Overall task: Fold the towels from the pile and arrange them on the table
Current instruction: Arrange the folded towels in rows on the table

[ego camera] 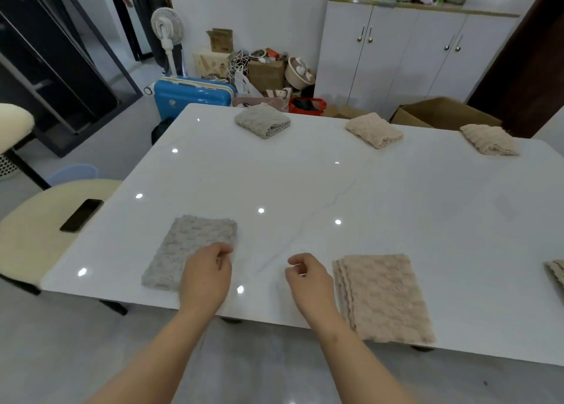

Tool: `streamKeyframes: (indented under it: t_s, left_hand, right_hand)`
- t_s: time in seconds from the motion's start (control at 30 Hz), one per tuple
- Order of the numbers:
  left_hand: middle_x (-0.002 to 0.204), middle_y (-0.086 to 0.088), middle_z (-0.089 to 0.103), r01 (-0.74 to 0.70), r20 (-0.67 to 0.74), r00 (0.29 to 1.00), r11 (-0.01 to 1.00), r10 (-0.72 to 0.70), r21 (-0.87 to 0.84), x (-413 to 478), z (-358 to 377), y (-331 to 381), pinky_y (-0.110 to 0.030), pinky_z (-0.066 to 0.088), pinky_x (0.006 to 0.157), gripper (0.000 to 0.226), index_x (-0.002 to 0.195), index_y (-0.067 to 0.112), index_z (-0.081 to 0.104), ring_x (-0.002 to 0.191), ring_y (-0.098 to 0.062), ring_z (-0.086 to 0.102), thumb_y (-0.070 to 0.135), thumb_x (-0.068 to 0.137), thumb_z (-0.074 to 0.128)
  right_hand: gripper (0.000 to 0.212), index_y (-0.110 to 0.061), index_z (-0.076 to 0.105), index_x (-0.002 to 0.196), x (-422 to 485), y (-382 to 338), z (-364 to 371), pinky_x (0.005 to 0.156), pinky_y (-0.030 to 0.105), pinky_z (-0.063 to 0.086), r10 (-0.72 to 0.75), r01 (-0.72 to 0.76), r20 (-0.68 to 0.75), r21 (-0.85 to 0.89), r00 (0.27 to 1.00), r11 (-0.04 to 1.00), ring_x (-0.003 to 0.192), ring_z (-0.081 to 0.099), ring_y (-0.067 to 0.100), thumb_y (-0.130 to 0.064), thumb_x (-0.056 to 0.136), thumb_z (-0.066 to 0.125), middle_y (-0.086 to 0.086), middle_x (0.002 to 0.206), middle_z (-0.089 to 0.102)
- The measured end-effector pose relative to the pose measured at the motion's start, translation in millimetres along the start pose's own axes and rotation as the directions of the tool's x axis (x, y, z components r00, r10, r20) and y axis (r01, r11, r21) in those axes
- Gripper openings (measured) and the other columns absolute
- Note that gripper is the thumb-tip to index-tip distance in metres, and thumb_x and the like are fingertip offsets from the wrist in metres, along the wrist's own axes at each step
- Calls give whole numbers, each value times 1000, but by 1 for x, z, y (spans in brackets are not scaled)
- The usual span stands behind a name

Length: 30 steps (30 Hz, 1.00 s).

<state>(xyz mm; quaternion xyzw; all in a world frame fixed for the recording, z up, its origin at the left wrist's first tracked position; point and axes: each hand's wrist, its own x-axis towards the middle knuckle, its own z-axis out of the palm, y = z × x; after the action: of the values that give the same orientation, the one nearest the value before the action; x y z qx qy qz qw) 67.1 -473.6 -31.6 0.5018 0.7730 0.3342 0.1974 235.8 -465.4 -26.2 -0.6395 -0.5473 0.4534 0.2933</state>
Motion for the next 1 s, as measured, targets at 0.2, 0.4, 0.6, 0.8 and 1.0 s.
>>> streamKeyframes:
  t_s: [0.2, 0.4, 0.6, 0.8, 1.0]
  left_hand:
    - [138, -11, 42, 257, -49, 966, 940, -252, 224, 33, -41, -69, -47, 37, 97, 43, 129, 24, 48, 121, -35, 40, 18, 87, 51]
    - [126, -12, 52, 276, 123, 956, 959, -267, -65, 32, -51, -102, -40, 40, 99, 42, 130, 17, 47, 115, -28, 49, 14, 88, 55]
    - [121, -10, 54, 273, 139, 956, 959, -260, -82, 21, -57, -113, -30, 40, 86, 36, 123, 18, 52, 111, -25, 51, 12, 87, 57]
    - [131, -8, 45, 158, -10, 987, 960, -160, 231, 10, -62, -92, -41, 34, 97, 44, 128, 23, 49, 118, -32, 39, 17, 85, 56]
    - [124, -3, 54, -202, 160, 967, 979, 197, 16, -5, -15, -20, -27, 33, 97, 36, 121, 16, 55, 116, -20, 46, 7, 86, 51]
  right_hand:
    - [33, -20, 49, 121, 7, -17, 89, 53, -1, 36, 128, -143, 184, 72, 975, 987, 72, 51, -1, -22, 88, 54, -4, 90, 57]
    - [41, -20, 44, 122, 11, -18, 124, 56, 7, 39, 159, -164, 157, 20, 975, 986, 73, 58, 5, -22, 84, 59, -7, 81, 60]
    - [39, -17, 47, 111, 3, -11, 124, 81, 33, 53, 210, -208, 179, -28, 961, 978, 83, 62, 17, -21, 77, 64, -3, 85, 58]
    - [31, -24, 47, 106, -1, -14, 111, 72, 25, 49, 196, -204, 145, 45, 970, 978, 75, 59, 10, -26, 79, 61, -7, 83, 56]
    - [12, -29, 56, 95, -6, -8, 39, 58, 15, 45, 61, -34, -170, 160, 983, 987, 66, 56, 4, -21, 85, 54, -11, 76, 59]
